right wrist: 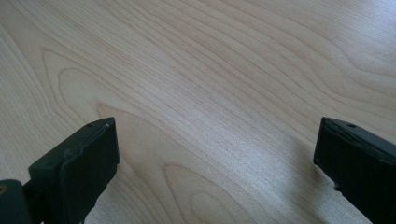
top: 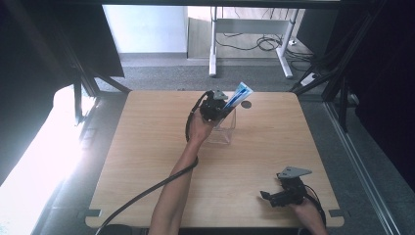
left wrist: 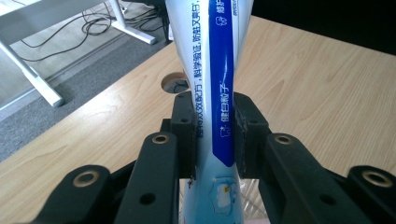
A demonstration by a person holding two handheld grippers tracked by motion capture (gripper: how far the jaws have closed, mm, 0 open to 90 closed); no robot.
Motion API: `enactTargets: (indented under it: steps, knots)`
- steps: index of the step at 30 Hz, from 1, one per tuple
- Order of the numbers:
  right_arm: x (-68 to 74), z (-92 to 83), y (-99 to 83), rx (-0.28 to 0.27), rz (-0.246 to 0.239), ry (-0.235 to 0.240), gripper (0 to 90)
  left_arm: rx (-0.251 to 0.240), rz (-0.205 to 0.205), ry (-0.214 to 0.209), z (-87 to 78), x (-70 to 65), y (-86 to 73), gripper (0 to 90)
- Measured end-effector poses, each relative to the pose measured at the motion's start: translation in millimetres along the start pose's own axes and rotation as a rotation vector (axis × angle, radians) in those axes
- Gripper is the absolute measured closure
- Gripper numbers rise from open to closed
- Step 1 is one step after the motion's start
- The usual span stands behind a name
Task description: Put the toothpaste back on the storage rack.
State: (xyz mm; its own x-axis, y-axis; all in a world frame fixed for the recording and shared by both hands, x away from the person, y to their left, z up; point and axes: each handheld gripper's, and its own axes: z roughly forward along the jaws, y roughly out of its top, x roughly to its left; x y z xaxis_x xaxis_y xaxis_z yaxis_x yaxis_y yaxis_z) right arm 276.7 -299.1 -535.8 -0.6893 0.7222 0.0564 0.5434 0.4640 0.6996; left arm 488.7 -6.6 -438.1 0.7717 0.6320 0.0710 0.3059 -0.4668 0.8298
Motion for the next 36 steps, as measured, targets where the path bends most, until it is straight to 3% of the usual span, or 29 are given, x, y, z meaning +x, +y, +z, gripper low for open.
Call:
enactTargets:
  steps: [20,26,36]
  knots:
    - [0.4,2.0,-0.6,0.012,-0.005,0.0,0.4,0.047,0.045,-0.001,0.4,-4.8,-11.7,72.2]
    - [0.8,2.4,-0.4,0.014,-0.005,0.001,0.5,0.102,0.063,0.009,-0.3,-7.2,-19.1,71.7]
    - [1.6,3.3,-0.3,0.018,-0.011,0.003,0.5,0.136,0.091,0.01,-2.1,-10.7,-24.8,72.0]
